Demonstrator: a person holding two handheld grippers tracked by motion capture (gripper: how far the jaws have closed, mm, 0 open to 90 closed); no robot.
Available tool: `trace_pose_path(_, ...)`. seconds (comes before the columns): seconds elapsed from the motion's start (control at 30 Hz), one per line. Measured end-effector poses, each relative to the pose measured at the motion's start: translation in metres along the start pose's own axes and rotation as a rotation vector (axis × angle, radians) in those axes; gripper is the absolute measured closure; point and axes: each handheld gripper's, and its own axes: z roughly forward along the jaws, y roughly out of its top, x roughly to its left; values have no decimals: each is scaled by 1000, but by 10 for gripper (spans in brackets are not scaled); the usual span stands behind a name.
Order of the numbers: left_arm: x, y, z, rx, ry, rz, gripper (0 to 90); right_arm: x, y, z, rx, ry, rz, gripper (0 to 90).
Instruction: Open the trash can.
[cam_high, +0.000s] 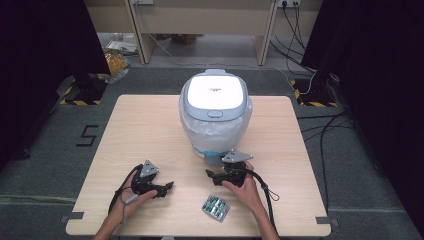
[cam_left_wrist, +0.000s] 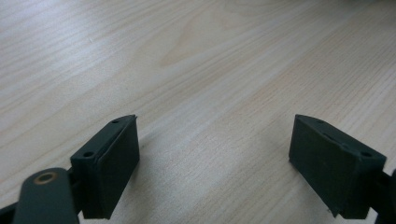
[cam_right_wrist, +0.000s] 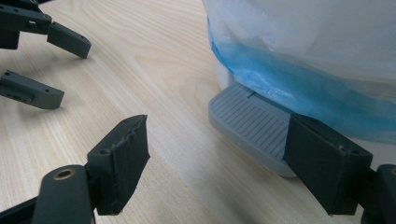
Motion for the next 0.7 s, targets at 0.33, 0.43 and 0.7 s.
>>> trace_pose_path(0.33,0,0,0,0,0,0,155,1,-8,2,-8,-9,-39,230)
trace_pose_path(0.43,0,0,0,1,0,0,155,2,-10,3,-9,-12,-48,233)
trace_pose_path(0.7,0,0,0,1,0,-1,154,4,-9,5,17,-32,-81,232)
